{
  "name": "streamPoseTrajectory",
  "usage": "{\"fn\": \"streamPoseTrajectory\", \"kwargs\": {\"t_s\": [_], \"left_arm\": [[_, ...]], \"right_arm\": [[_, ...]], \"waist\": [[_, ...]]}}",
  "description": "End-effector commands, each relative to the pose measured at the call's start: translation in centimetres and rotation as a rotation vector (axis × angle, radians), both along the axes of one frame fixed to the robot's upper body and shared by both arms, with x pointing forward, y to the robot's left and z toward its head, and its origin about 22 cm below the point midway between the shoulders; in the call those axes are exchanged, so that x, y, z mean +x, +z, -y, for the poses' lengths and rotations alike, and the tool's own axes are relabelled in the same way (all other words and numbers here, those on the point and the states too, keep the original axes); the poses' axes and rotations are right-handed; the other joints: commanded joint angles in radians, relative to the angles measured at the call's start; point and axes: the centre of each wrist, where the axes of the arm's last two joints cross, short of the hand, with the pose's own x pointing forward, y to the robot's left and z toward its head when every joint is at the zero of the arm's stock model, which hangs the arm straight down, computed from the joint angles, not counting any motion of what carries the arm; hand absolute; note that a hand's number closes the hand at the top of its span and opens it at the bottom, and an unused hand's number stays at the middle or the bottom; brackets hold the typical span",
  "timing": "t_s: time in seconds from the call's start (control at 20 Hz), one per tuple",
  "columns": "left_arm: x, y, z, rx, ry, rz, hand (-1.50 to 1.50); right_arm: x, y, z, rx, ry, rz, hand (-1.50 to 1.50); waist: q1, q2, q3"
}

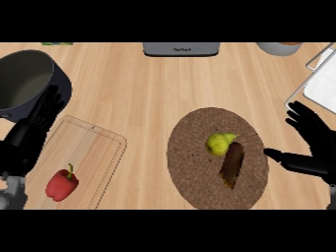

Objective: Pick the pear from the placemat and place it in the tiered shelf

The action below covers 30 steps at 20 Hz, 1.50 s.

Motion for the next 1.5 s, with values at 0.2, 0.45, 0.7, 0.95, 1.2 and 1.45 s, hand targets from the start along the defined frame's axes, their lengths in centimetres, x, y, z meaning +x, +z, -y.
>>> {"fn": "streamPoseTrajectory", "kwargs": {"t_s": [0.2, 0.45, 0.7, 0.95, 1.2, 1.45], "left_arm": [[-1.1, -1.9, 0.2, 0.000, -0.004, -0.015, 0.00], [0.2, 0.6, 1.1, -0.002, -0.031, 0.000, 0.00], [0.7, -0.5, 1.1, -0.005, -0.002, 0.006, 0.00], [-1.3, 0.0, 0.6, 0.010, -0.027, -0.006, 0.00], [-0.8, -0.9, -0.9, 0.000, -0.004, 0.004, 0.00], [-0.1, 1.0, 2.8, 0.007, -0.004, 0.002, 0.00]], "right_arm": [[-0.5, 4.8, 0.5, -0.294, 0.111, -0.141, -1.50], [1.5, 8.8, -2.3, -0.326, 0.179, -0.201, -1.50], [3.6, 7.8, -4.7, -0.359, 0.218, -0.276, -1.50], [4.9, 7.0, -7.2, -0.504, 0.242, -0.364, -1.50], [5.4, 5.5, -8.1, -0.515, 0.268, -0.391, -1.50], [6.5, 5.6, -8.9, -0.540, 0.297, -0.429, -1.50]], "waist": [[0.008, 0.001, -0.001], [0.009, 0.002, 0.000], [0.011, 0.003, 0.000], [0.022, 0.002, 0.000], [0.013, 0.002, 0.000], [0.009, 0.002, 0.001]]}}
